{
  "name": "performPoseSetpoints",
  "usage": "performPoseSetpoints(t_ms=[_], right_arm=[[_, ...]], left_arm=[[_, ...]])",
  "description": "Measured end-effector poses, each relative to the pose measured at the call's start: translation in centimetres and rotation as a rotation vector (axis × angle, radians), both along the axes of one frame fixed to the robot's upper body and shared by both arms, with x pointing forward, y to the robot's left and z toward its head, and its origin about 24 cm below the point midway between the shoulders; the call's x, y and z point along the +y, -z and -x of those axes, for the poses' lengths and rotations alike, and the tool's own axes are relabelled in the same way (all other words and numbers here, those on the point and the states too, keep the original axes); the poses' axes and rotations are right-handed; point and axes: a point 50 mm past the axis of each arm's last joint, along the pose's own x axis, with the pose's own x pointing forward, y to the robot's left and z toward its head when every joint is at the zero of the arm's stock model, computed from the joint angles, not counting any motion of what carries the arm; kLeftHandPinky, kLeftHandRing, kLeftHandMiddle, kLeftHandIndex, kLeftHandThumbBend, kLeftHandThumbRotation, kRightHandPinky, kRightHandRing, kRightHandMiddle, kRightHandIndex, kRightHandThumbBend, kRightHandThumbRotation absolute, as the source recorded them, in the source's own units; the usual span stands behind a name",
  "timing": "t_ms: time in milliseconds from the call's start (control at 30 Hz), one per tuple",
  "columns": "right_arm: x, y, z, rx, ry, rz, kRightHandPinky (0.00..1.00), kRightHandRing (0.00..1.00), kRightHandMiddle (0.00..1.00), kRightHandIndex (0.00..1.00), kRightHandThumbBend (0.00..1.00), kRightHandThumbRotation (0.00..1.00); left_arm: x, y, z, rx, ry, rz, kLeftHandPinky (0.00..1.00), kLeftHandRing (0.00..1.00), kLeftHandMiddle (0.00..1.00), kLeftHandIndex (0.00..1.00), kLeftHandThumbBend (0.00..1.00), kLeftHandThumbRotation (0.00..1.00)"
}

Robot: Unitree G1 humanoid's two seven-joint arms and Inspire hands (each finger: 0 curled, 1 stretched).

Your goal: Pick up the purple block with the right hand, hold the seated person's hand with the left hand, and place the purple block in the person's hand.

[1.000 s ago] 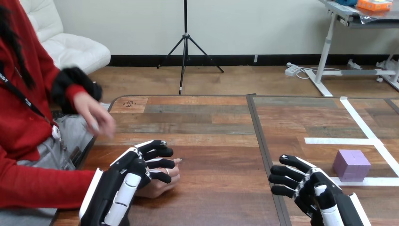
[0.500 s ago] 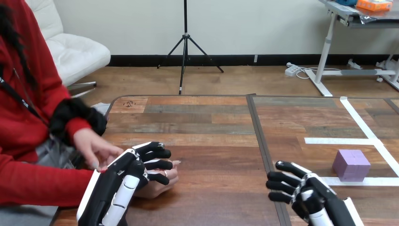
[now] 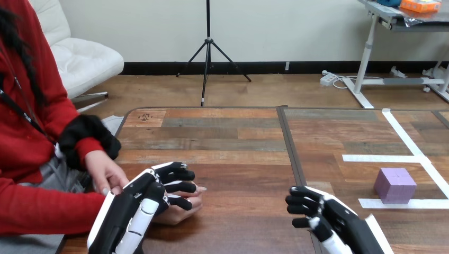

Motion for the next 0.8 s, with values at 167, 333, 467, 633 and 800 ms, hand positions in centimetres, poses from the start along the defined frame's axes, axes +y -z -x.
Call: performPoseSetpoints(t_ms=[167, 333, 467, 633, 800], right_arm=[[-0.3, -0.1, -1.0, -0.014, -0.028, 0.072, 0.70, 0.80, 0.81, 0.79, 0.81, 0.85], [-0.8, -0.3, -2.3, -0.036, -0.041, 0.134, 0.72, 0.81, 0.82, 0.79, 0.82, 0.85], [-1.4, -0.6, -3.5, -0.055, -0.045, 0.189, 0.74, 0.82, 0.83, 0.80, 0.84, 0.85], [-2.1, -1.1, -4.9, -0.073, -0.046, 0.255, 0.77, 0.83, 0.84, 0.81, 0.86, 0.83], [-2.7, -1.7, -6.4, -0.077, -0.042, 0.323, 0.80, 0.85, 0.85, 0.82, 0.88, 0.83]], left_arm=[[-0.1, 0.0, 0.2, 0.006, 0.009, -0.004, 0.56, 0.68, 0.70, 0.69, 0.65, 0.82], [-0.1, 0.2, 0.4, 0.014, 0.019, -0.006, 0.56, 0.68, 0.70, 0.69, 0.63, 0.83], [-0.2, 0.2, 0.5, 0.017, 0.032, -0.009, 0.56, 0.67, 0.70, 0.68, 0.62, 0.83], [-0.2, 0.3, 0.6, 0.020, 0.047, -0.012, 0.55, 0.67, 0.71, 0.69, 0.61, 0.82], [-0.3, 0.3, 0.7, 0.020, 0.060, -0.014, 0.54, 0.67, 0.71, 0.69, 0.62, 0.82]])
